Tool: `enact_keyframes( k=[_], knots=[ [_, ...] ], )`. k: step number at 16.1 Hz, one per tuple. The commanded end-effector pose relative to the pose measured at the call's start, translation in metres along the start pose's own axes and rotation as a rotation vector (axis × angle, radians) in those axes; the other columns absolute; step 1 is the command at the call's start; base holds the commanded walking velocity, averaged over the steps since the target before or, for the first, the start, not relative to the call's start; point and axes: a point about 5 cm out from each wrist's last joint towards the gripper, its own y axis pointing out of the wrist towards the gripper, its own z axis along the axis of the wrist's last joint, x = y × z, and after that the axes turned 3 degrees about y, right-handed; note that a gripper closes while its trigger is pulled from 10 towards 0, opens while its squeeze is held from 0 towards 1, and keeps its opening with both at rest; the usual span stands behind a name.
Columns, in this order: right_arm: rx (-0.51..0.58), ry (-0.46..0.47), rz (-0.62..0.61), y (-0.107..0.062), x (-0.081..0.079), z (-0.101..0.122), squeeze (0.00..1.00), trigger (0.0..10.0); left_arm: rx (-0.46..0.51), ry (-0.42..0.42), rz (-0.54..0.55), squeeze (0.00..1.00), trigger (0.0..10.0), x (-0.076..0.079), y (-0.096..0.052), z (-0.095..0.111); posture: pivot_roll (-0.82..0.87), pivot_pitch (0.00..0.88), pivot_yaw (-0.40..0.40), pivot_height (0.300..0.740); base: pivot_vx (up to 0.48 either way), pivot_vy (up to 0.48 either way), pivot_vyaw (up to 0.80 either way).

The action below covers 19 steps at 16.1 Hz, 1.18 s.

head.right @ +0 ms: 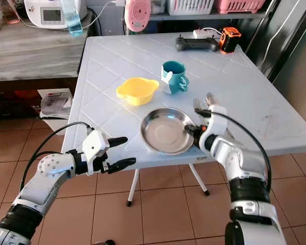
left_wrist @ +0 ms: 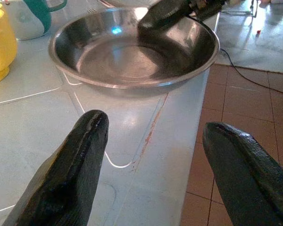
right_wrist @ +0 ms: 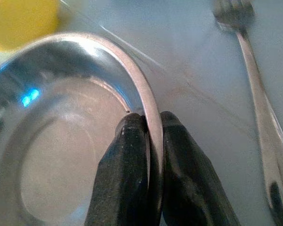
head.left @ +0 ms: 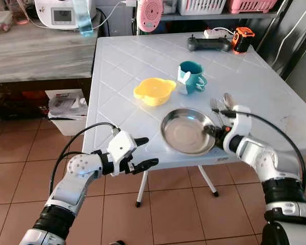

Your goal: Setting the table

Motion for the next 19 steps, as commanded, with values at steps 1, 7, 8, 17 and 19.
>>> enact_keyframes(
  k=[1,7,8,17,19],
  knots=[
    [-0.014,-0.024,-0.03,-0.001,0.003,0.001,0.0,0.0,-0.006,0.015,-0.011,0.0,10.0,0.002,0.002,0.002,0.12,0.137,-0.014,0.74,0.0,0.0,0.0],
    [0.115,-0.139,-0.096,-0.014,0.008,0.012,0.0,0.0,0.029,0.047,0.133,0.0,10.0,-0.011,0.005,0.007,0.13,0.122,-0.023,0.74,0.0,0.0,0.0],
    [0.13,-0.134,-0.104,-0.017,0.009,0.01,0.0,0.0,0.034,0.05,0.153,0.0,10.0,-0.013,0.005,0.007,0.12,0.116,-0.026,0.74,0.0,0.0,0.0],
    [0.374,-0.161,-0.223,-0.06,0.008,-0.026,0.0,4.3,0.162,-0.004,0.534,0.0,10.0,-0.05,-0.007,0.019,0.1,0.079,-0.034,0.74,0.0,0.0,0.0],
    [0.438,-0.179,-0.225,-0.066,0.002,-0.023,0.0,6.1,0.157,-0.05,0.641,0.0,10.0,-0.06,-0.014,0.016,0.1,0.076,-0.034,0.74,0.0,0.0,0.0]
  ],
)
